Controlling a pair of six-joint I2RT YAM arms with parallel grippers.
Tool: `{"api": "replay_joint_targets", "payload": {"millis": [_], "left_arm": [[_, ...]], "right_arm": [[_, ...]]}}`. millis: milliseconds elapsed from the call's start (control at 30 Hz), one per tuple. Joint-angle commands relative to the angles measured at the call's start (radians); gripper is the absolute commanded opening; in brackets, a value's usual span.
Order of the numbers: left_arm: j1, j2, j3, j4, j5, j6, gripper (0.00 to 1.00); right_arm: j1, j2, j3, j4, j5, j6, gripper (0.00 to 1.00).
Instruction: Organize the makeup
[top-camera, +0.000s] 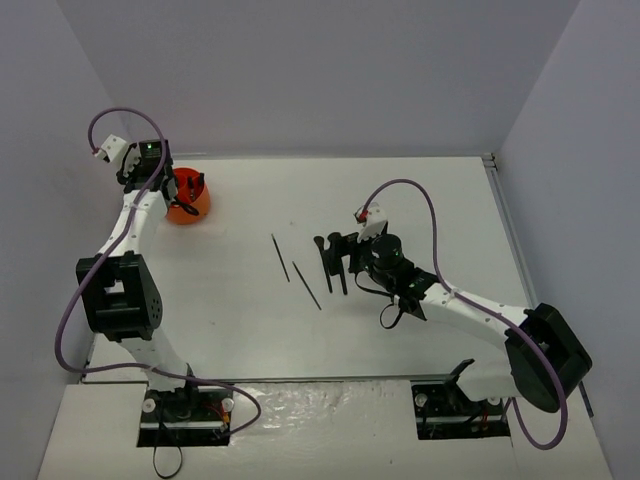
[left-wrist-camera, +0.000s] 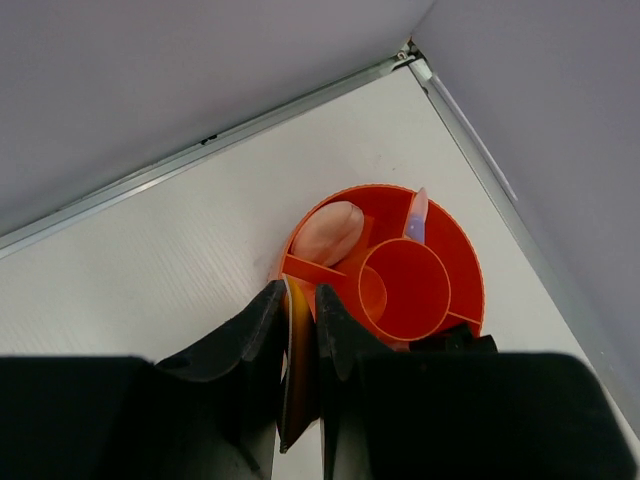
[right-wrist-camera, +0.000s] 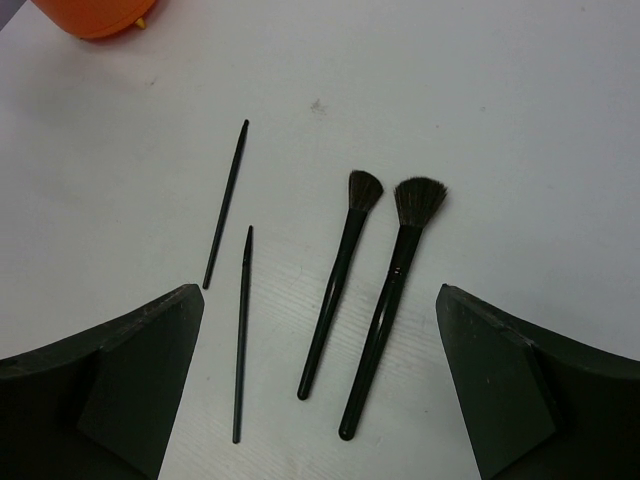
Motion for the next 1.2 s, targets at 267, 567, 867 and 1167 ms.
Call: {"api": "replay_joint_targets", "payload": {"millis": [267, 567, 867, 1167], "left_arm": [[0.021, 0.086, 0.13, 0.094, -0.031, -0.047, 0.0], [0.023, 0.132, 0.124, 0.069, -0.021, -0.089, 0.15], [0.033, 0.074, 0.128, 0.057, -0.03, -0.016, 0.66], [0.041, -0.219, 0.028, 0.087, 0.036, 0.131, 0.87]], "right_arm": [[-0.04, 0.058, 0.014, 0.104, -0.103, 0.036, 1.0], [-0.048, 0.081, 0.022, 0.105, -0.14, 0.037, 1.0], [-0.048, 0.076, 0.025, 0.093, -0.144, 0.028, 1.0], [-0.048, 0.082, 0.075, -0.035, -0.038, 0.037, 0.98]]}}
